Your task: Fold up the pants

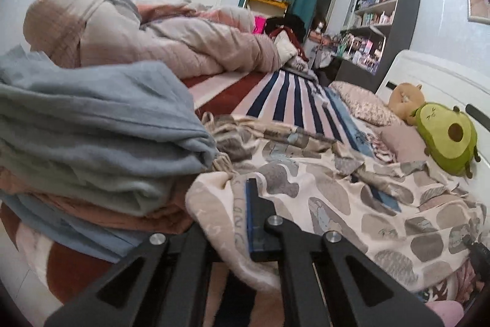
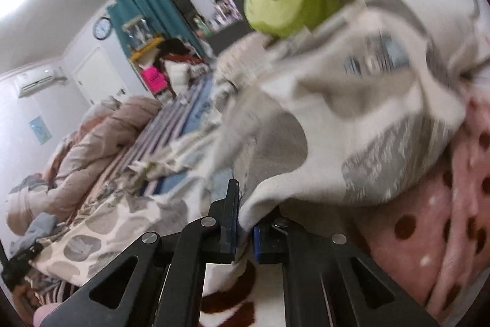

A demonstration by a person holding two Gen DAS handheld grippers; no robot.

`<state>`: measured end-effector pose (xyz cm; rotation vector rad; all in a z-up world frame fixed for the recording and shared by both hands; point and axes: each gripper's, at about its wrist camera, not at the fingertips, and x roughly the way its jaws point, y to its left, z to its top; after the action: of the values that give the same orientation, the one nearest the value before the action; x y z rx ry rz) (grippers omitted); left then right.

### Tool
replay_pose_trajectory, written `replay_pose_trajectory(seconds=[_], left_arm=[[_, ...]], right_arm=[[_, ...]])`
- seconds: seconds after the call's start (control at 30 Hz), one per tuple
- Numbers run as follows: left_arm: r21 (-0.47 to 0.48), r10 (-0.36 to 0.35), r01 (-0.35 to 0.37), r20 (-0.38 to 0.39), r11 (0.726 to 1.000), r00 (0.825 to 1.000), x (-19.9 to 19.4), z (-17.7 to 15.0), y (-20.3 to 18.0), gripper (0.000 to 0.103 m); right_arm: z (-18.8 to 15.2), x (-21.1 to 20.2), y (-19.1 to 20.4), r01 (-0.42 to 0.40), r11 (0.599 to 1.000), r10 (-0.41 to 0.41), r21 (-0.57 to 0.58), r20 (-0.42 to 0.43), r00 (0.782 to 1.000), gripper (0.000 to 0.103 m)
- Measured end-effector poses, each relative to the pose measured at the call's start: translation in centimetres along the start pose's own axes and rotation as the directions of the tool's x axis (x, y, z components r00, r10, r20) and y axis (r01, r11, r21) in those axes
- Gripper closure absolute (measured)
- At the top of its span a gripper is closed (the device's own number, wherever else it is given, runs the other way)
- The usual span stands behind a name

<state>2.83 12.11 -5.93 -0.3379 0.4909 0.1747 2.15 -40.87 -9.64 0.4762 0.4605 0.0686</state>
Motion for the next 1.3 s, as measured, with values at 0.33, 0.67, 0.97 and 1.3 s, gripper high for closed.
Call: replay_pose_trajectory(seconds=[0.33, 0.67, 0.97, 1.3], left_arm=[[-0.015, 0.029, -0.027, 0.125, 1.0, 0.992, -5.5, 1.2, 1.7, 0.103], [0.031, 0.031, -0.034, 0.103, 0.999, 0.994, -9.0, 1.7, 2.4, 0.103], [0.25, -0.013, 0.027, -0.055, 0.968, 0.998, -1.2, 7.2, -3.0, 0.103], [0.246, 0.025, 0.02, -0.181, 0.969, 0.983, 11.6, 11.3, -4.5, 0.102]], right_arm=[[1.7, -4.1, 2.0, -0.044, 0.997, 0.047, -0.06, 0.057, 0.997, 0.101], [2.2, -6.9, 3.7, -0.07, 0.991, 0.077, -0.117, 0.056, 0.995, 0.102], [8.6, 0.9, 7.5, -0.048, 0.955, 0.025, -0.293, -0.083, 0.996, 0.102], [15.0, 13.2, 11.1, 0.04, 0.872, -0.128, -0.489, -0.15, 0.98, 0.102]])
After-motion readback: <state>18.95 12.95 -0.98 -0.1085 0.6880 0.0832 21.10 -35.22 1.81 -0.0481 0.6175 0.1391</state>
